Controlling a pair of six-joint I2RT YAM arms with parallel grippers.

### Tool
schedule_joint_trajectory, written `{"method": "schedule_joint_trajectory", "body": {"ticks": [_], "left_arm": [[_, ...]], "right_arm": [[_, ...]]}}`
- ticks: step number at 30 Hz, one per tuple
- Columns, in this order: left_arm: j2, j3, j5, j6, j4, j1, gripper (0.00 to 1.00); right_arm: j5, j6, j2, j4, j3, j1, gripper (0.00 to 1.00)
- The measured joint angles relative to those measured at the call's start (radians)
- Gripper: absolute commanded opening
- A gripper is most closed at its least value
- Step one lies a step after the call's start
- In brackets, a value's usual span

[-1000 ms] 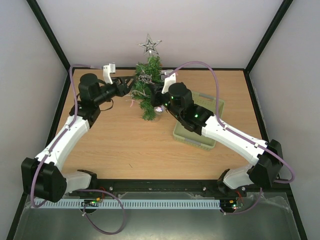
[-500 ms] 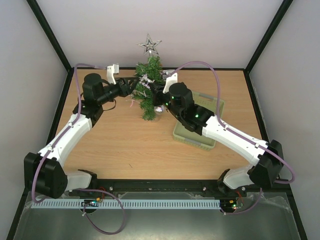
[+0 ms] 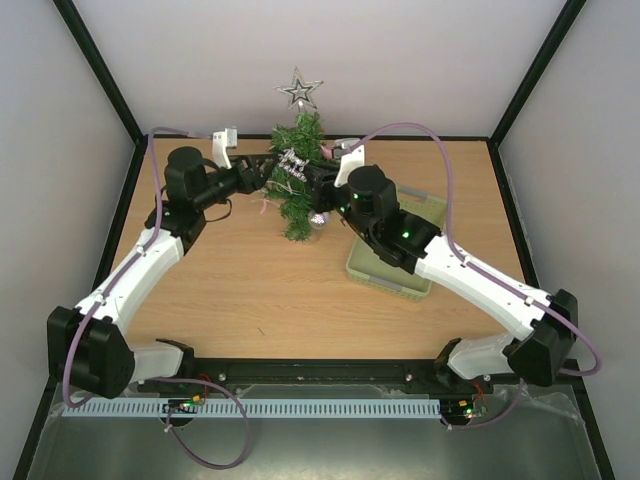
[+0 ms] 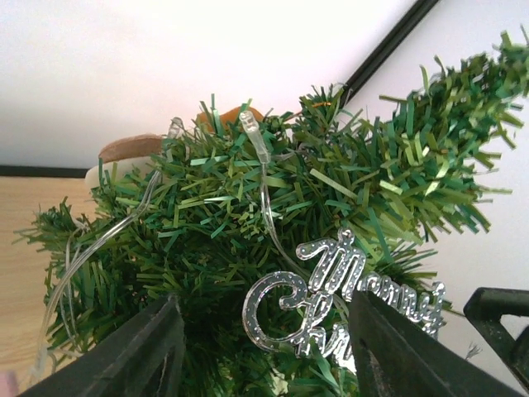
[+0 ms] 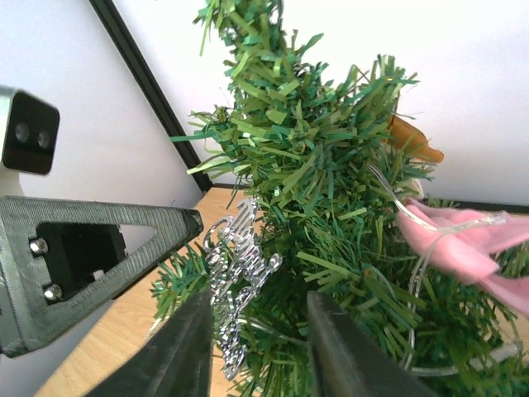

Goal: Decorate the small christmas tree
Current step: Place the decoration item on the Christmas tree, then reset both arms

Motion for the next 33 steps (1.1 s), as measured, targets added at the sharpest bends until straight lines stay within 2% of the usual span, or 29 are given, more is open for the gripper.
{"method": "schedule_joint_trajectory", "body": {"ticks": [3,5,7,8,10,11,12,17,24,33], "left_arm": [[-0.016,0.004,-0.021,0.005,-0.026,0.000,0.62],[-0.035,0.010,-0.040,0.013,-0.055,0.000,0.68],[-0.061,0.027,-0.059,0.029,-0.107,0.003,0.73],[-0.073,0.040,-0.068,0.042,-0.134,0.003,0.76],[-0.106,0.085,-0.091,0.068,-0.217,0.009,0.82],[-0.125,0.104,-0.102,0.085,-0.246,0.011,0.94],[-0.151,0.124,-0.115,0.099,-0.284,0.014,0.99],[-0.339,0.154,-0.190,0.164,-0.435,0.018,0.99],[-0.566,0.137,-0.236,0.195,-0.631,0.018,0.99],[-0.769,-0.080,-0.157,0.108,-0.701,0.018,1.00]], "right_arm": [[-0.003,-0.012,-0.030,-0.030,0.000,0.000,0.51],[-0.011,-0.019,-0.058,-0.053,-0.001,-0.001,0.61],[-0.026,-0.032,-0.108,-0.082,-0.017,-0.001,0.81],[-0.031,-0.035,-0.135,-0.096,-0.027,-0.001,0.97],[-0.048,-0.062,-0.208,-0.137,-0.062,-0.001,0.99],[-0.054,-0.074,-0.247,-0.159,-0.079,-0.001,0.98],[-0.061,-0.084,-0.287,-0.180,-0.095,-0.001,0.98],[-0.086,-0.070,-0.470,-0.245,-0.185,-0.001,0.98],[-0.032,0.120,-0.668,-0.334,-0.327,-0.001,0.98],[0.091,0.253,-0.804,-0.427,-0.411,-0.001,0.98]]}}
